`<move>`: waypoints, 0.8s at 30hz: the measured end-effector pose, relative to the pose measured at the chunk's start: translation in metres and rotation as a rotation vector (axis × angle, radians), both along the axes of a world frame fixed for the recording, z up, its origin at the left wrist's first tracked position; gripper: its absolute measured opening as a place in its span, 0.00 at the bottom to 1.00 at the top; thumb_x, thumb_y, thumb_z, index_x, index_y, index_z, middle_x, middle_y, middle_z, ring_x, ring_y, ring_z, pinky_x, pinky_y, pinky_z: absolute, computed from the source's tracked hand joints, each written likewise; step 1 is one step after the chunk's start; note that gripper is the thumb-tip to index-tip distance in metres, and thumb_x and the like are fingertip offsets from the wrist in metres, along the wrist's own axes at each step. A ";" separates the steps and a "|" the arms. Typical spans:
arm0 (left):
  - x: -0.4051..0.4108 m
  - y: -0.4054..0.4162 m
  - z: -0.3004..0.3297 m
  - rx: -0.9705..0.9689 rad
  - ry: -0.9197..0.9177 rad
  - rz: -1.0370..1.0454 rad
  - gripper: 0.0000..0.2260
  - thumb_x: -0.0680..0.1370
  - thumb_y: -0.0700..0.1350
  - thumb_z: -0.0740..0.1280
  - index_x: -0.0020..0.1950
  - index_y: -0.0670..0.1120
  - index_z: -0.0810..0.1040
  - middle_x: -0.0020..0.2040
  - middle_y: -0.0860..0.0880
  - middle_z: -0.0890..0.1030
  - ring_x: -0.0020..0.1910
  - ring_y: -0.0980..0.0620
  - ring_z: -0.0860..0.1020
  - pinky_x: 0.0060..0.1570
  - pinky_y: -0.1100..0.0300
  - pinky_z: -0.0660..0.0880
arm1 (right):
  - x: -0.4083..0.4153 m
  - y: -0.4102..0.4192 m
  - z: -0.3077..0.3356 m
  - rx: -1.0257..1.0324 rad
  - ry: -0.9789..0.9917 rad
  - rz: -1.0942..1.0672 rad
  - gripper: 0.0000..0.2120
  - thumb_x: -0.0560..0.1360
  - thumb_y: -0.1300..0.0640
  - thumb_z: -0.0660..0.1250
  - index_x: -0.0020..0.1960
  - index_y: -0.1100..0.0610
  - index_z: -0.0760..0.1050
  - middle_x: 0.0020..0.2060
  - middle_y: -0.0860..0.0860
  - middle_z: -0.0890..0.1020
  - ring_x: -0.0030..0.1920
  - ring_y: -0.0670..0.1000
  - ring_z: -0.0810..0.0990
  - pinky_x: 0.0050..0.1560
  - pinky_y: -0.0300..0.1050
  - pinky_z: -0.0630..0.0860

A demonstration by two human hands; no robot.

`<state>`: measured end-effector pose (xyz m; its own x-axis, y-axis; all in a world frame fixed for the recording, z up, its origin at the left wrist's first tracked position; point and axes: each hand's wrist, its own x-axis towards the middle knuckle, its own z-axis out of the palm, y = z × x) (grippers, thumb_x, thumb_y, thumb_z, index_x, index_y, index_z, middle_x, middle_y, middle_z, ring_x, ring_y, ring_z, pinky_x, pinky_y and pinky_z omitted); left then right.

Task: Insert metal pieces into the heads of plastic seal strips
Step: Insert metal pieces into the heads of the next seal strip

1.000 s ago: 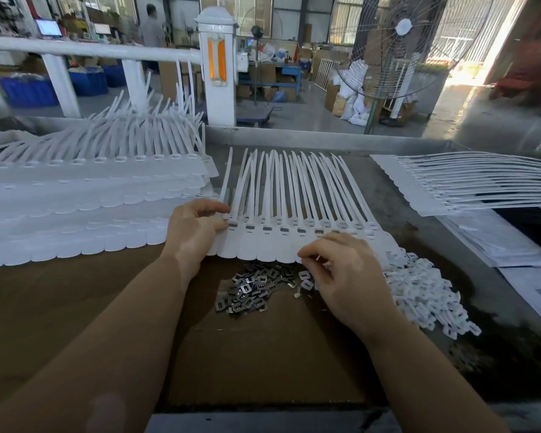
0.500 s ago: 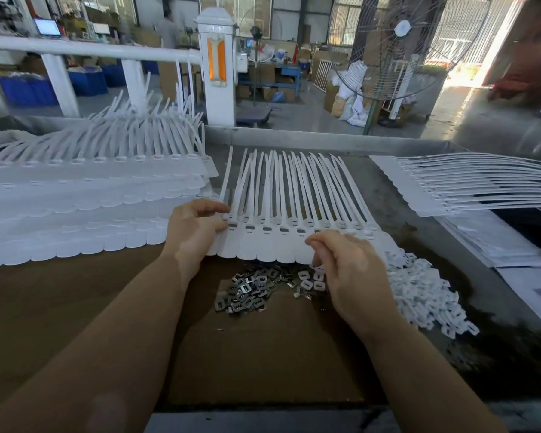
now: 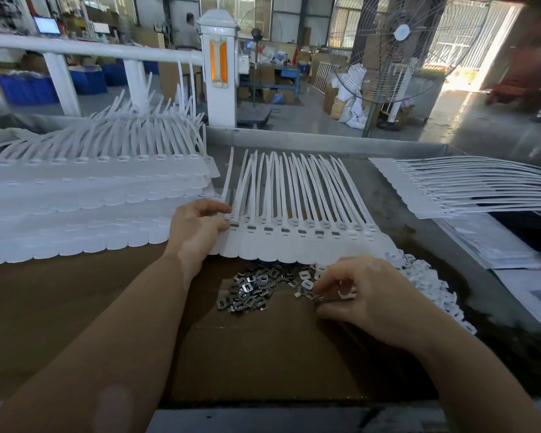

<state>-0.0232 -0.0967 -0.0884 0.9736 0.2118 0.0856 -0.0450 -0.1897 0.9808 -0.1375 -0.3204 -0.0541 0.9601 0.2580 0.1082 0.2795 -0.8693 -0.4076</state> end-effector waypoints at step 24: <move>-0.001 0.000 0.001 -0.024 -0.011 -0.010 0.14 0.71 0.33 0.69 0.38 0.54 0.80 0.46 0.50 0.78 0.46 0.49 0.77 0.46 0.59 0.72 | 0.034 0.034 -0.021 0.229 -0.317 0.008 0.05 0.72 0.63 0.70 0.45 0.56 0.82 0.39 0.45 0.79 0.43 0.46 0.76 0.53 0.50 0.75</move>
